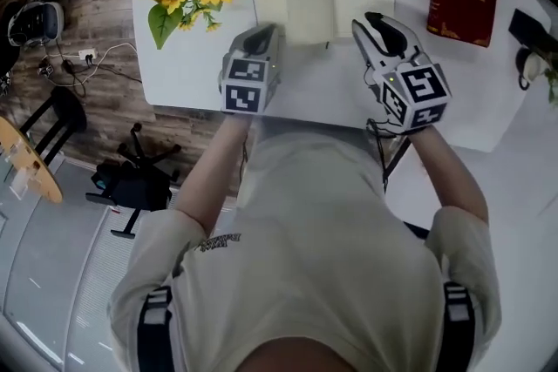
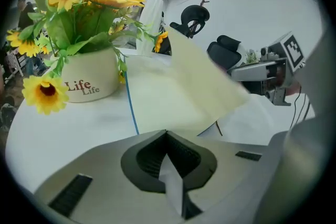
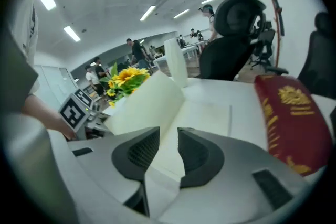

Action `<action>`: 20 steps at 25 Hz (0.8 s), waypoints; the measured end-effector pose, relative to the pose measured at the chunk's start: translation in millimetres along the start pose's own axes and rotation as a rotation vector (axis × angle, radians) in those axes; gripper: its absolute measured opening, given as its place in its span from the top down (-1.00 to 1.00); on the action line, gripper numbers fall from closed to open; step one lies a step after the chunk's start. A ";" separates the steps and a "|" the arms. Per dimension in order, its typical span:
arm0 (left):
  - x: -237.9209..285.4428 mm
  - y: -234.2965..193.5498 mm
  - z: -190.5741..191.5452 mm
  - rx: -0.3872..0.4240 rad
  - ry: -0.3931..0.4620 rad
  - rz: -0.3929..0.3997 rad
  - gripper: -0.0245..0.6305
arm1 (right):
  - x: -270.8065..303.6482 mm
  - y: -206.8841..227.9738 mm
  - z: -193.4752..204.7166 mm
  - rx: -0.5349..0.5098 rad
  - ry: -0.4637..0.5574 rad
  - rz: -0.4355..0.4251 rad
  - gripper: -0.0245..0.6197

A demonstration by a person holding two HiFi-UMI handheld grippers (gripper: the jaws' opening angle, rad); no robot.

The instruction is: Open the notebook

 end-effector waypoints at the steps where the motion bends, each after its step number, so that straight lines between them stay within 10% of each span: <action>1: -0.3 -0.3 -0.1 0.000 0.000 -0.001 0.92 | -7.4 16.3 4.8 -0.019 -0.022 0.067 0.56; 10: 0.1 0.9 -1.9 0.002 0.006 -0.001 0.92 | 11.1 52.1 53.3 0.012 -0.157 0.167 0.22; 20: -0.7 1.7 0.0 -0.021 0.012 0.004 0.92 | 63.6 -31.1 11.5 -0.118 -0.100 -0.084 0.31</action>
Point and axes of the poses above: the fingertips, and each gripper's own axes: x forward along the fingers, y to its right, z out of its underside, the point moved 7 cm from there along -x, backward along the fingers, and after that the axes turned 3 degrees about -y, right-handed, at the moved point
